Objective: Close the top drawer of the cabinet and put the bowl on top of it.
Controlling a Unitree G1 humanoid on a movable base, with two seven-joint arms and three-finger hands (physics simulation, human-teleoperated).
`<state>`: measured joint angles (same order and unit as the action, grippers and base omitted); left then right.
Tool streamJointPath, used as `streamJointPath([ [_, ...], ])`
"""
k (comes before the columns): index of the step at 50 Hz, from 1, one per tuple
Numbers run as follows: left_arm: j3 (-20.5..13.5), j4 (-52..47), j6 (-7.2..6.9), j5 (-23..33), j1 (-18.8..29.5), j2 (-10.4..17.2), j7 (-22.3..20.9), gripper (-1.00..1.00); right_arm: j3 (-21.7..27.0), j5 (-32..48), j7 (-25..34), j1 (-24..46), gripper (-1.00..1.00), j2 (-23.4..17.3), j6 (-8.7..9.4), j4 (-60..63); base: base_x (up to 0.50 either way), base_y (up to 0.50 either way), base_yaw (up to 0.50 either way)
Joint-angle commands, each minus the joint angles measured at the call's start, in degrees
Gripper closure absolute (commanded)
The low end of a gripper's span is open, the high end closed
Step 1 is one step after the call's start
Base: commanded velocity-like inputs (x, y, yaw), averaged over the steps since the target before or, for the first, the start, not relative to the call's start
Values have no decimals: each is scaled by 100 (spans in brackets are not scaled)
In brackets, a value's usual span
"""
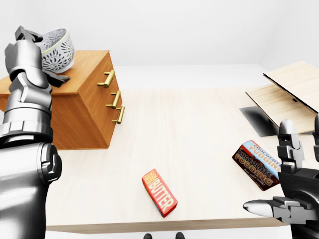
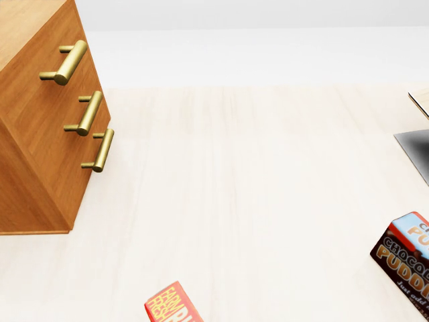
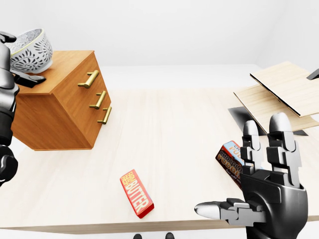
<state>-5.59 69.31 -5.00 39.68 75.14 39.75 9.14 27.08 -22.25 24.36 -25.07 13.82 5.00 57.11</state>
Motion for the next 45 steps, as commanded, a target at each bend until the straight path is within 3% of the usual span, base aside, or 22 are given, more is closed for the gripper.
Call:
streamJointPath([
  [1,-42,163,0,62,-114,-70,-81,-100,-7,10,12,-6,-100,13,0,1,0,0,0],
  [32,-94,-180,0,187,24,59,-260,-100,-106,83,21,-39,-100,13,0,-20,0,0,0],
  [40,-338,-908,0,-308,-72,135,-499,-100,-134,103,40,-74,-100,30,0,-29,0,0,0],
  [45,-616,-2344,0,-966,-547,80,-1183,-100,-155,129,44,-57,-100,22,0,-92,0,0,0],
])
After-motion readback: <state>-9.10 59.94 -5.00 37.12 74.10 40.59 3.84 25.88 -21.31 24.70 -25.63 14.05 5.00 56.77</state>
